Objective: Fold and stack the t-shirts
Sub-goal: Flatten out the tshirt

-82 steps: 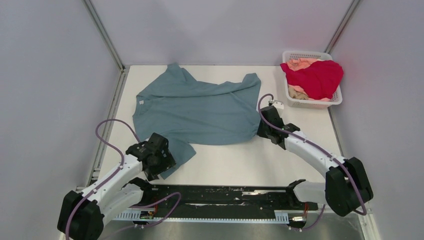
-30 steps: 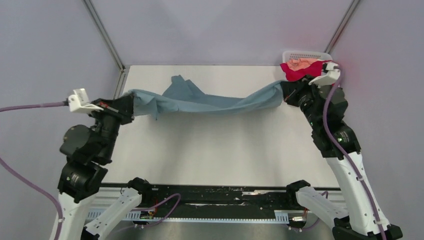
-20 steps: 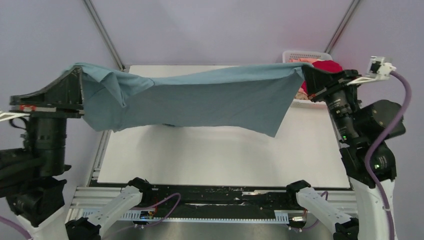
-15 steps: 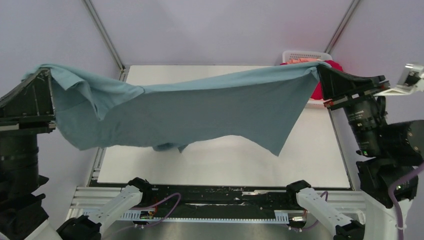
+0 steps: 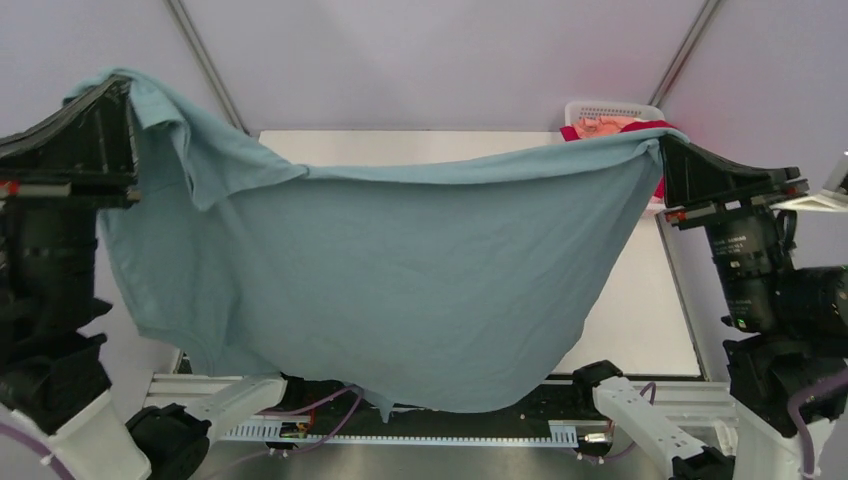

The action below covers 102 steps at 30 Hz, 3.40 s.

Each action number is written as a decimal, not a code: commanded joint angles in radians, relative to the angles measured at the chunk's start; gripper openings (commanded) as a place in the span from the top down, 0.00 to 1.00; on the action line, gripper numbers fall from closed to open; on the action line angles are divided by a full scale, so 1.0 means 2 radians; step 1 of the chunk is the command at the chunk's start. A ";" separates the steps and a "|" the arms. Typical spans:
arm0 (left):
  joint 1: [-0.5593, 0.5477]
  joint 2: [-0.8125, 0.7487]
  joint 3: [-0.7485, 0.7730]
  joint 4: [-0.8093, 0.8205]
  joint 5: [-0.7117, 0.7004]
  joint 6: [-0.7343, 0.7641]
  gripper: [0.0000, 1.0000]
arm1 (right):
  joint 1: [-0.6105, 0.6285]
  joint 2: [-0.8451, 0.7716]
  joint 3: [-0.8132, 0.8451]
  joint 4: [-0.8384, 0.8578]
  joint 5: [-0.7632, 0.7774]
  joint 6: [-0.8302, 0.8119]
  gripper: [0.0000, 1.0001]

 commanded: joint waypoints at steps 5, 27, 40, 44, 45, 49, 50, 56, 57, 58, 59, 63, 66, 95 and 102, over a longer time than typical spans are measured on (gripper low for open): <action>-0.002 0.121 -0.119 0.075 -0.179 0.075 1.00 | -0.002 0.087 -0.120 0.046 0.163 -0.010 1.00; 0.156 0.563 -0.142 0.175 -0.050 -0.010 1.00 | -0.071 0.490 -0.208 0.303 0.168 -0.048 1.00; 0.184 0.729 0.025 0.199 -0.016 -0.046 0.79 | -0.089 0.702 0.002 0.317 0.219 -0.073 0.90; 0.184 0.811 0.143 0.202 -0.002 -0.064 0.60 | -0.098 0.775 0.111 0.316 0.206 -0.085 0.81; 0.184 0.822 0.162 0.208 -0.001 -0.070 0.37 | -0.099 0.792 0.139 0.315 0.198 -0.093 0.76; 0.184 0.808 0.181 0.213 0.000 -0.082 0.01 | -0.094 0.810 0.228 0.255 0.140 -0.116 0.27; 0.184 0.770 0.132 0.217 0.001 -0.085 0.00 | -0.089 0.793 0.216 0.249 0.129 -0.120 0.13; 0.180 0.611 -0.011 0.163 0.038 -0.101 0.00 | -0.048 0.644 0.027 0.253 0.112 -0.144 0.00; 0.177 0.584 -0.018 0.146 0.041 -0.105 0.00 | -0.042 0.618 -0.008 0.250 0.106 -0.133 0.00; 0.175 0.569 -0.044 0.115 0.043 -0.108 0.00 | -0.037 0.590 -0.042 0.247 0.100 -0.121 0.00; 0.172 0.535 -0.063 0.106 0.045 -0.115 0.00 | -0.031 0.564 -0.077 0.242 0.090 -0.108 0.00; 0.155 0.408 -0.278 0.095 0.039 -0.139 0.00 | -0.017 0.478 -0.198 0.200 0.001 -0.040 0.00; 0.138 0.324 -0.405 0.104 0.044 -0.162 0.00 | 0.006 0.433 -0.275 0.177 -0.061 -0.012 0.00; 0.121 0.065 -0.865 0.127 0.026 -0.304 0.00 | 0.419 0.586 -0.310 0.297 -0.283 -0.095 0.29; 0.136 0.085 -0.864 0.134 0.015 -0.299 0.00 | 0.419 0.533 -0.416 0.271 -0.271 -0.078 0.38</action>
